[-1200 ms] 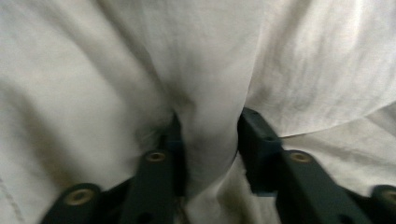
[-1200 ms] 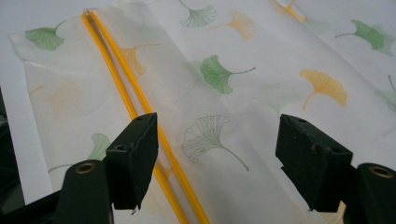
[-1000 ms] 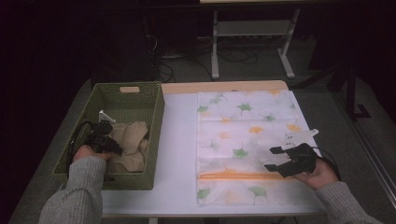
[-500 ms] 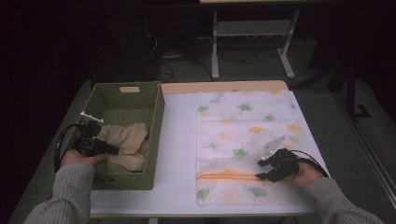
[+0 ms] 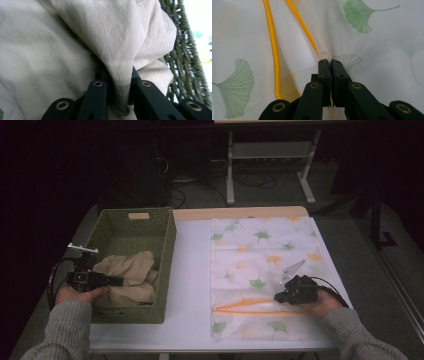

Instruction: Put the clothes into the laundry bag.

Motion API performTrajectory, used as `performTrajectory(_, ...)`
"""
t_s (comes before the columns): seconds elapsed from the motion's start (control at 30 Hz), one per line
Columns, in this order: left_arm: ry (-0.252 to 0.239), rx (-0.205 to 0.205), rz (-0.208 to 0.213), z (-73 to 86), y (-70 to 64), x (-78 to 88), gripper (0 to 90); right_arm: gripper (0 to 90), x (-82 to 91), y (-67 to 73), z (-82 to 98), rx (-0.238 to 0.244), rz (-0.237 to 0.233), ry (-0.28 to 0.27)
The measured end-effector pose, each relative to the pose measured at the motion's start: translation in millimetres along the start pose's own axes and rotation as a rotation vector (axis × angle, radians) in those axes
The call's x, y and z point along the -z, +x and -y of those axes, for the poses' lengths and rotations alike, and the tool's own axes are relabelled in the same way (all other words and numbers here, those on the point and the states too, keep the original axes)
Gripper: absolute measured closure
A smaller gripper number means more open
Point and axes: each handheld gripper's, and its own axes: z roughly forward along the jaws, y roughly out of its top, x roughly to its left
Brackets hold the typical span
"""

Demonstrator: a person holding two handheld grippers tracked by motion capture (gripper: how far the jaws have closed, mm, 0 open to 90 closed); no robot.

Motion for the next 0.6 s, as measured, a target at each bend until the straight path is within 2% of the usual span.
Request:
performTrajectory(0.07, -0.018, 0.01, 0.022, 1.2, 2.0, 4.1, 83.4, 87.0, 4.5, -2.1, 0.8, -0.03, -0.018, -0.02)
performTrajectory(0.2, -0.049, 0.014, 0.055, 3.4, 4.0, 9.7, 83.5, 87.0, 14.4, -3.3, 0.3, -0.052, -0.03, -0.057)
performTrajectory(0.37, -0.087, 0.007, 0.096, 4.9, 1.5, 16.6, 83.6, 87.0, 26.2, -2.3, -6.4, -0.053, -0.035, -0.092)
performTrajectory(0.5, -0.129, 0.009, 0.143, 5.8, -0.4, 25.1, 83.7, 87.2, 30.0, -4.5, -7.3, -0.07, -0.05, -0.116)
performTrajectory(0.6, -0.153, 0.006, 0.163, 6.2, -1.2, 31.3, 83.7, 87.3, 32.4, -6.7, -6.2, -0.09, -0.065, -0.128)
